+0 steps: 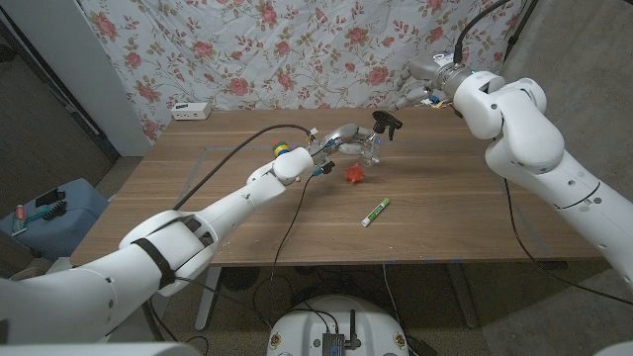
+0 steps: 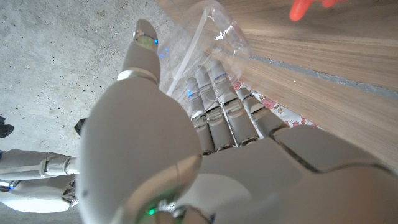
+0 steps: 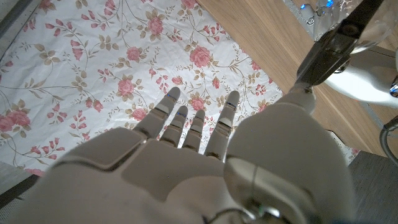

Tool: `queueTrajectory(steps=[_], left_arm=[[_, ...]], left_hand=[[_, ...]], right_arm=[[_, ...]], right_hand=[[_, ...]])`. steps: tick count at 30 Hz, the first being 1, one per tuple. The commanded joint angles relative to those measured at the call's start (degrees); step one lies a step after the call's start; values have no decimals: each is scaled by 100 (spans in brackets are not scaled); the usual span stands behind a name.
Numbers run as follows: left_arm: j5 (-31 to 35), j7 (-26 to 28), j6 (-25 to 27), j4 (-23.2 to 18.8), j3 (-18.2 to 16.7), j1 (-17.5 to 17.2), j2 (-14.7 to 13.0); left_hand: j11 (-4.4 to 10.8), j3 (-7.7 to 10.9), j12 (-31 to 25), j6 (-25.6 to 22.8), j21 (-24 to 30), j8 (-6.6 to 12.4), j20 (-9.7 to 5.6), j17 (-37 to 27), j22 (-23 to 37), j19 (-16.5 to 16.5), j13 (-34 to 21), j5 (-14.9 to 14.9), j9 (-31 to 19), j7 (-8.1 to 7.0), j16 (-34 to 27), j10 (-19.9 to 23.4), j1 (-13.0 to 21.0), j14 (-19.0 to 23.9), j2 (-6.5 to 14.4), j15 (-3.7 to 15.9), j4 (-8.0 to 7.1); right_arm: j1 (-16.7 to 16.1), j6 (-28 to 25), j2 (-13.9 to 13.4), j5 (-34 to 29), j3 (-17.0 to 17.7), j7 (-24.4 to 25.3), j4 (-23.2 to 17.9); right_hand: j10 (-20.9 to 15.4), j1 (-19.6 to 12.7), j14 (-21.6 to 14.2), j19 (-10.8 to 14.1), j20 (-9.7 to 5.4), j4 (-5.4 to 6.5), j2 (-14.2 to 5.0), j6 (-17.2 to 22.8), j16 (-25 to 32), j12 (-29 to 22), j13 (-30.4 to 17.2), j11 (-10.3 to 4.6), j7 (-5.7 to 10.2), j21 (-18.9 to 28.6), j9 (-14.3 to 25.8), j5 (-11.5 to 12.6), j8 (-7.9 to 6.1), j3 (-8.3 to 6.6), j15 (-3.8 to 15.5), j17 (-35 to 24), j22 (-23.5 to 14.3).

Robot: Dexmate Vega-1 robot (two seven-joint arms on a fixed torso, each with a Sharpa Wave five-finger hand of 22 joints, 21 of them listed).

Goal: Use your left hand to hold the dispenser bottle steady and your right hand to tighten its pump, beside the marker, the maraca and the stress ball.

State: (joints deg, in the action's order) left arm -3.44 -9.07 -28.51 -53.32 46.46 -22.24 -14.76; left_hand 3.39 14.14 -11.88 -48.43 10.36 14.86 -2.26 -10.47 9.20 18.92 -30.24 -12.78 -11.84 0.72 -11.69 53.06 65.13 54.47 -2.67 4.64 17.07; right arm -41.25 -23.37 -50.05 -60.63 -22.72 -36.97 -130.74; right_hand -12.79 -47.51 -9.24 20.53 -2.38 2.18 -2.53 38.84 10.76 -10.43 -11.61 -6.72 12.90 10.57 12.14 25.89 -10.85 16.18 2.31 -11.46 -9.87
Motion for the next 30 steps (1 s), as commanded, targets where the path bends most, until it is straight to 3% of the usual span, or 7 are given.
queueTrajectory(steps=[1, 3, 8, 20, 23, 25, 30], left_arm=[[-59, 8, 50, 2, -28, -48, -1], [-55, 20, 65, -25, -31, -59, -14], [-46, 43, 139, -136, -42, -94, -60], [-76, 67, 215, -335, -82, -207, -157], [-68, 80, 274, -412, -94, -234, -199], [-61, 95, 284, -428, -99, -241, -208], [-48, 119, 308, -467, -103, -261, -222]], left_hand=[[400, 852, -39, -1253, 0, 32, -411, -12, 12, 2, -24, -43, -35, -343, -11, 436, -135, 360, 701, 669, -813], [399, 852, -36, -1252, -1, 32, -408, -12, 12, 1, -22, -42, -35, -344, -6, 432, -138, 350, 700, 671, -814], [400, 854, -36, -1258, -1, 33, -411, -16, 12, 0, -23, -43, -36, -344, -10, 432, -132, 352, 702, 671, -810], [401, 857, -37, -1254, -1, 29, -410, -15, 12, 0, -24, -43, -36, -346, -9, 433, -128, 352, 698, 681, -804], [394, 857, -37, -1252, -1, 28, -410, -13, 12, 0, -23, -43, -36, -345, -6, 435, -130, 349, 693, 684, -803], [397, 852, -36, -1253, -6, 28, -407, -23, 13, -15, -21, -41, -36, -352, -27, 434, -140, 382, 702, 660, -812], [397, 858, -35, -1253, -2, 27, -405, -19, 13, -3, -21, -43, -36, -338, -19, 431, -136, 373, 703, 678, -808]], right_arm=[[-2, 859, -679, 789, 209, 859, 169], [-15, 1026, -784, 867, 237, 1029, 221], [-24, 1312, -945, 867, 217, 1370, 345], [-4, 1592, -1049, 749, 156, 1816, 521], [4, 1827, -1122, 759, 156, 2020, 589], [-5, 1917, -1129, 789, 159, 2108, 618], [-1, 2150, -1156, 957, 183, 2218, 701]], right_hand=[[35, -275, 57, -20, -261, -142, 9, -84, 30, -38, -13, -187, -6, 25, 14, 33, -46, 0, 509, 7, 0], [52, -433, 61, -7, -287, -222, 22, -108, 38, -46, -13, -231, -5, 34, 17, 33, -53, -17, 552, 12, 0], [16, -574, 22, 54, -370, -289, 38, -120, 64, -74, -14, -308, -4, 58, 21, 25, -66, -20, 652, 10, 0], [-8, -604, 0, 75, -369, -296, 54, -89, 91, -91, -15, -341, -4, 62, 30, -1, -96, 19, 667, -6, -1], [19, -691, 8, 69, -386, -341, 73, -100, 87, -83, -15, -413, -4, 58, 31, -6, -96, 19, 711, -2, 0], [32, -904, 23, 45, -371, -446, 95, -134, 82, -83, -15, -496, -3, 47, 31, -14, -92, 0, 759, 4, 0], [117, -1154, 128, -116, -239, -562, 102, -138, 52, -60, -13, -535, -1, 0, 34, -34, -103, -23, 787, 4, 0]])
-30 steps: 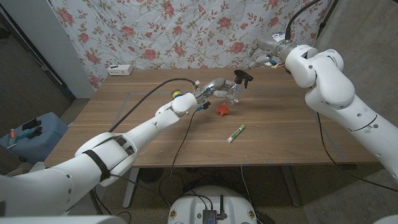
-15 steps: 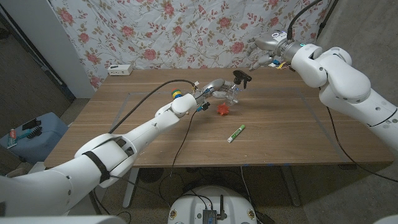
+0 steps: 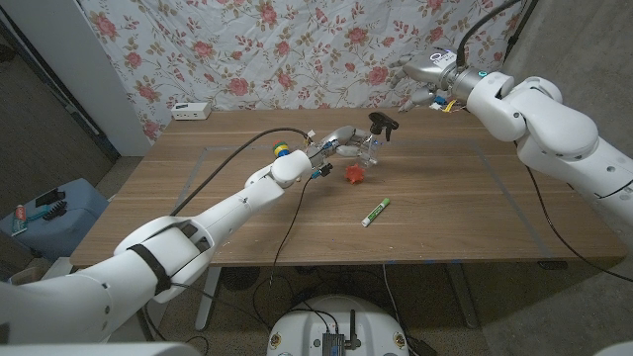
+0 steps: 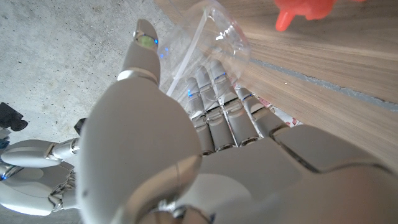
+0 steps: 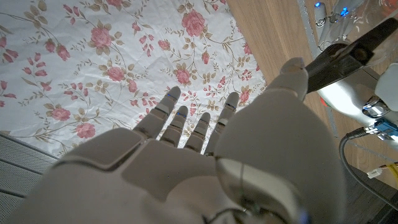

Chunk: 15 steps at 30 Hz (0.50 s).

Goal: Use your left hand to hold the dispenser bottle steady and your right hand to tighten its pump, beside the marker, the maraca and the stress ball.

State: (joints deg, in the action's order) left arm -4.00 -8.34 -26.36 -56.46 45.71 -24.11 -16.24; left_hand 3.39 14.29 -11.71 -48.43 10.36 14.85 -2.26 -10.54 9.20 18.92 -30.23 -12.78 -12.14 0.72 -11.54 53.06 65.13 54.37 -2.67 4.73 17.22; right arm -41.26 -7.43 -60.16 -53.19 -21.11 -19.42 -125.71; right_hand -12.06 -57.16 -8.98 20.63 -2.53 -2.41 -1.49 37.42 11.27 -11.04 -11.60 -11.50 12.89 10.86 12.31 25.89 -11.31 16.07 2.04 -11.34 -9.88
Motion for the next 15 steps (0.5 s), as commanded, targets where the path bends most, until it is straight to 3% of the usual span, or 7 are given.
queueTrajectory(steps=[1, 6, 15], left_arm=[[13, 55, 100, -163, -30, -77, -79], [33, 86, 109, -201, -37, -88, -95], [33, 84, 138, -238, -37, -99, -101]], left_hand=[[401, 845, -52, -1256, -3, 29, -407, -11, 12, -6, -23, -43, -6, -333, -32, 430, -136, 379, 705, 666, -824], [399, 847, -54, -1253, -2, 27, -406, -9, 12, -4, -21, -44, -6, -338, -24, 437, -136, 363, 703, 671, -822], [400, 845, -55, -1252, -2, 26, -402, -16, 12, -6, -18, -43, -6, -346, -28, 444, -142, 361, 710, 665, -827]], right_arm=[[-10, 597, -152, 253, 35, 497, 212], [-54, 760, -149, 468, 95, 644, 284], [-17, 1047, -146, 537, 33, 811, 438]], right_hand=[[98, -271, 147, -153, -219, -139, -18, 6, -8, 17, -13, -55, 0, -31, 18, -38, -62, -34, 796, -5, 0], [229, -510, 287, -219, -199, -233, -88, 112, -20, 29, -10, -65, 1, -24, 29, -64, -111, -100, 663, 0, 3], [425, -689, 481, -296, -212, -299, -124, 266, -35, 51, -6, -56, 1, -25, 35, -101, -161, -138, 551, 2, 6]])
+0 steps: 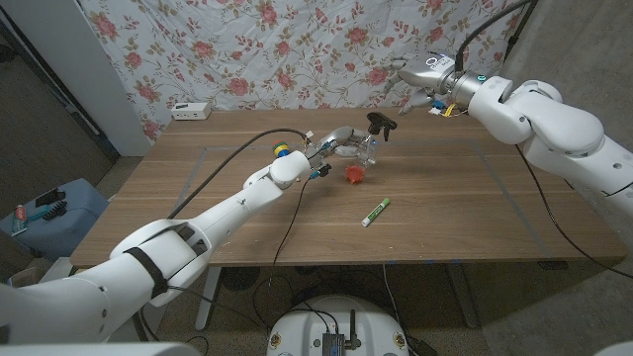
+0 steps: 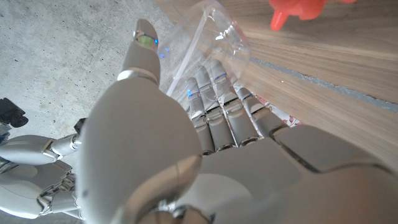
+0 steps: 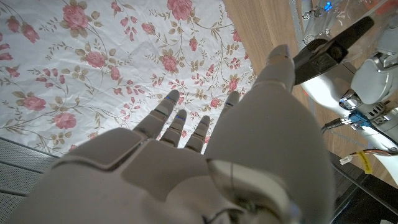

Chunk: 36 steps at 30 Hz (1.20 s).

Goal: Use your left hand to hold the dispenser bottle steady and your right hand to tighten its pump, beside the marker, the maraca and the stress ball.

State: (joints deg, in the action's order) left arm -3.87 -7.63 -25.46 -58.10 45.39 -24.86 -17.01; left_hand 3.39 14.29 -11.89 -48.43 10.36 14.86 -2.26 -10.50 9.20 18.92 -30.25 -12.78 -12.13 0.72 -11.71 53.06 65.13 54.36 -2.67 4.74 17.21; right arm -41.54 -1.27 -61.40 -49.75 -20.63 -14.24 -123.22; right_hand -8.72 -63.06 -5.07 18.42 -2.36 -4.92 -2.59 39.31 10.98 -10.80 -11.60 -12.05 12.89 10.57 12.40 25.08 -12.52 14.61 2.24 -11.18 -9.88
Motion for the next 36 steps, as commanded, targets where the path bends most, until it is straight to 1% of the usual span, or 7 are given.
queueTrajectory(steps=[1, 10, 14, 15, 18, 31, 36], left_arm=[[33, 18, 54, -77, 0, -22, -25], [59, 137, -78, 53, -8, -23, 45], [74, 310, -166, 52, -47, -108, 60], [71, 351, -186, 47, -60, -136, 61], [79, 482, -201, -3, -96, -226, 46], [57, 944, -357, -129, -240, -565, 60], [79, 1162, -470, -138, -286, -696, 98]], left_hand=[[395, 847, -37, -1259, -2, 27, -405, -19, 12, -6, -17, -44, -7, -341, -10, 443, -140, 363, 709, 664, -825], [393, 851, -33, -1254, -1, 23, -402, -16, 12, -5, -21, -44, -7, -336, -6, 427, -143, 358, 711, 659, -826], [396, 851, -36, -1265, 3, 27, -402, -19, 13, 5, -22, -45, -7, -335, -17, 432, -136, 378, 707, 659, -819], [393, 853, -35, -1263, 3, 26, -399, -16, 13, 6, -22, -45, -7, -333, -15, 429, -137, 378, 708, 657, -820], [395, 853, -33, -1270, 5, 28, -406, -12, 13, 13, -21, -45, -7, -344, -9, 427, -144, 371, 703, 662, -822], [383, 850, -25, -1256, 27, 18, -254, -15, 14, 81, -14, -42, -6, -325, 5, 415, -161, 330, 704, 658, -829], [374, 852, -26, -1233, 39, 7, -212, -17, 15, 120, -16, -43, -6, -324, 2, 412, -156, 329, 706, 649, -824]], right_arm=[[18, 435, -15, 173, -28, 289, 189], [-141, 56, 113, -172, 3, 476, 105], [-364, -523, 230, -344, 136, 466, -61], [-402, -681, 262, -329, 173, 385, -101], [-576, -974, 350, -154, 336, 501, -103], [-1001, -1822, 602, 572, 559, 788, -251], [-1231, -2071, 763, 1143, 731, 976, -295]], right_hand=[[100, -107, 102, -84, -236, -50, -17, 88, -7, 25, -6, -3, 1, 4, 26, -23, -43, 7, 523, -14, 7], [46, -50, 42, -38, -159, 10, -66, 146, 64, -33, -6, 22, 0, 34, 19, -54, -45, 28, 460, -33, 8], [-21, 87, -5, -13, -112, 98, -85, 89, 97, -65, -7, 71, -7, 44, 5, -81, -3, 78, 429, -46, 7], [-66, 201, -39, -3, -90, 169, -105, 34, 118, -81, -8, 92, -9, 47, -5, -98, 30, 114, 429, -54, 6], [-108, 461, -111, 107, 14, 331, -145, -139, 157, -90, -10, 180, -6, 82, -27, -132, 104, 197, 405, -69, 5], [-299, 869, -227, 426, 35, 594, -265, -426, 202, -133, -10, 477, -12, 143, -57, -146, 170, 273, 308, -85, 3], [-357, 1080, -274, 536, 48, 728, -331, -533, 214, -136, -9, 617, -15, 151, -68, -153, 180, 298, 236, -88, 4]])
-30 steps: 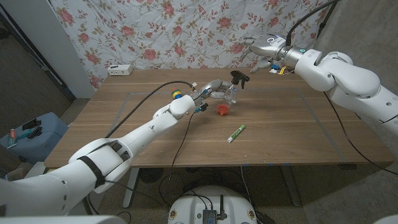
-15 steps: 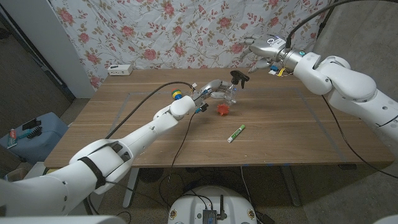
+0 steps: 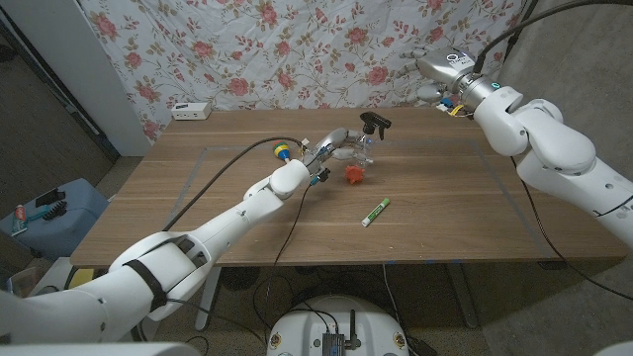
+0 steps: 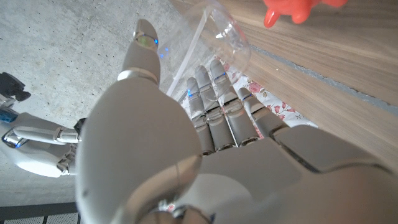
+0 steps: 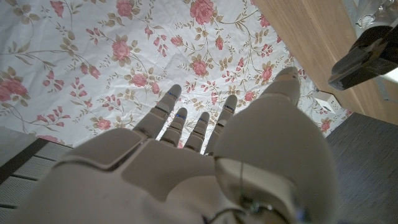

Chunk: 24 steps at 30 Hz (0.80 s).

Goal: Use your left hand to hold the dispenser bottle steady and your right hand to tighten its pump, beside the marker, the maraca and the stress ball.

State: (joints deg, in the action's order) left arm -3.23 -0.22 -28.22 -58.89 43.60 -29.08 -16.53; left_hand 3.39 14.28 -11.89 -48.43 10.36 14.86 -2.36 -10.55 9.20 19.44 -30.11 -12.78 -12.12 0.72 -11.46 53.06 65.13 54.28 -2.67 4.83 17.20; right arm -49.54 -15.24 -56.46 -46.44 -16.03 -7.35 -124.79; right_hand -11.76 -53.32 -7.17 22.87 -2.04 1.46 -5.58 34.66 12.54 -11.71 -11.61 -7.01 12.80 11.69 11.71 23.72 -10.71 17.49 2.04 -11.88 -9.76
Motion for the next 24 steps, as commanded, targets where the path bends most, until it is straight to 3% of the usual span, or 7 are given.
queueTrajectory(steps=[1, 12, 24], left_arm=[[22, 455, -199, -71, -115, -295, 52], [-25, 879, -469, 36, -243, -542, 197], [-68, 1130, -678, 252, -324, -656, 324]], left_hand=[[376, 856, -23, -1235, 41, 8, -196, -9, 15, 77, -29, -44, -7, -325, -20, 406, -159, 337, 707, 641, -825], [361, 865, -6, -1212, 43, -7, -180, 5, 15, 114, -2, -47, -6, -322, -5, 398, -168, 323, 702, 656, -826], [389, 873, 8, -1237, 32, -5, -182, 18, 15, 115, 34, -49, -5, -342, 7, 405, -175, 316, 689, 671, -821]], right_arm=[[-471, -697, 290, 932, 306, 332, -138], [-863, -1045, 711, 2127, 495, 999, -50], [-746, -1116, 1178, 3017, 22, 1821, 373]], right_hand=[[-58, 128, -65, 103, 18, 105, -38, -80, 57, -45, -8, 121, -6, 40, 0, -18, 1, 14, 250, -18, -8], [-60, 581, -52, 194, -36, 363, -74, -674, 21, 0, 16, 445, -21, -2, -61, -59, 105, 80, 85, -13, -3], [-52, 891, -13, 146, -59, 540, -161, -1166, -3, 19, 29, 572, -31, -53, -86, -90, 120, 81, -11, -27, -2]])
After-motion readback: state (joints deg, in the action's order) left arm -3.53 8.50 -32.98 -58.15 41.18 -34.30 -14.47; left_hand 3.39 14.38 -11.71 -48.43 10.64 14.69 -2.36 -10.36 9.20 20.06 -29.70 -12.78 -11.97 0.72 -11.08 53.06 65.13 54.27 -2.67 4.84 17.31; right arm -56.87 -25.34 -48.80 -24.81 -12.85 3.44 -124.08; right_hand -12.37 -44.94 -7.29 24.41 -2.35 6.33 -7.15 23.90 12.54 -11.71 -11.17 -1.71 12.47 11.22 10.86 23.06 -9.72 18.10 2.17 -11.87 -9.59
